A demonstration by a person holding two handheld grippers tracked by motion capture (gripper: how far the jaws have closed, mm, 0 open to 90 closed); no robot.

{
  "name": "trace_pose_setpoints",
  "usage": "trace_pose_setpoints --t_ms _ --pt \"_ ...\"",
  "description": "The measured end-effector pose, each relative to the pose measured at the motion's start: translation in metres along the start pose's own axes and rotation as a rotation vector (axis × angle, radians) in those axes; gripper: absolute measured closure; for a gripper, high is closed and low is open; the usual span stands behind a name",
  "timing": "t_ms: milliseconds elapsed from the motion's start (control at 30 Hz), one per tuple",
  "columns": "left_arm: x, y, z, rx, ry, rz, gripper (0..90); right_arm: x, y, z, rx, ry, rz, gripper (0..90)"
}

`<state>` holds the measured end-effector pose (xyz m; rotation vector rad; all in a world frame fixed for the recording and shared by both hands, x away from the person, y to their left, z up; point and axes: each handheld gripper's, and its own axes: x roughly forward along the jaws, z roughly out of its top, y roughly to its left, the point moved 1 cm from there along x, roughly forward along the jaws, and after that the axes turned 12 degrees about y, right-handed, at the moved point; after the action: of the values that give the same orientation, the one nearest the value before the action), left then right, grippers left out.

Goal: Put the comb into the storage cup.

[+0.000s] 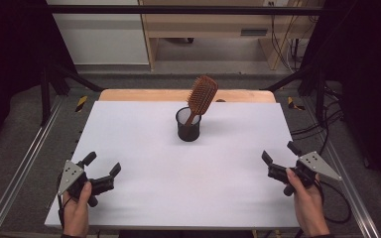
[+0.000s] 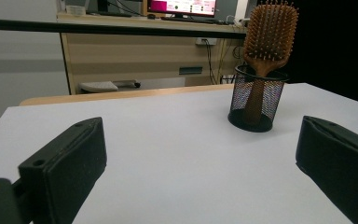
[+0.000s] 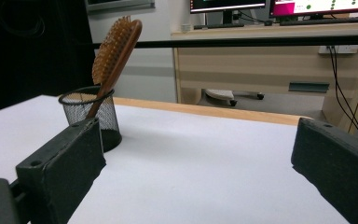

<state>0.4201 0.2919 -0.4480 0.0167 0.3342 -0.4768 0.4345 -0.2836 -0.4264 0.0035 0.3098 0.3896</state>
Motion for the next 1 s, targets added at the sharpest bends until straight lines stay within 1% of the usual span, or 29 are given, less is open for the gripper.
trace_pose_setpoints --t_ms 133,167,367,500,667,833,1000 --pt "0.001 0.000 -0.001 -0.001 0.005 -0.006 1.9 -0.001 0.006 -0.004 -0.040 0.003 0.006 2.5" --pt "0.000 0.000 -0.001 0.004 0.003 0.003 2.0 -0.001 0.007 -0.004 -0.047 0.003 0.010 2.5" --pt "-0.001 0.000 0.000 0.004 -0.010 0.007 2.3 -0.001 0.014 -0.009 -0.072 0.005 0.037 2.8" --pt "-0.001 0.000 0.000 0.004 -0.011 0.005 2.2 0.001 0.016 -0.011 -0.079 0.011 0.049 2.5" --pt "-0.002 -0.001 0.000 0.006 -0.014 0.003 2.2 0.001 0.016 -0.014 -0.075 0.010 0.055 2.3" --pt "-0.002 -0.001 0.001 0.009 -0.019 -0.001 2.2 0.002 0.018 -0.018 -0.089 0.019 0.061 2.1" --pt "-0.002 -0.002 0.001 0.013 -0.018 -0.003 2.2 0.004 0.021 -0.022 -0.093 0.029 0.079 2.1"
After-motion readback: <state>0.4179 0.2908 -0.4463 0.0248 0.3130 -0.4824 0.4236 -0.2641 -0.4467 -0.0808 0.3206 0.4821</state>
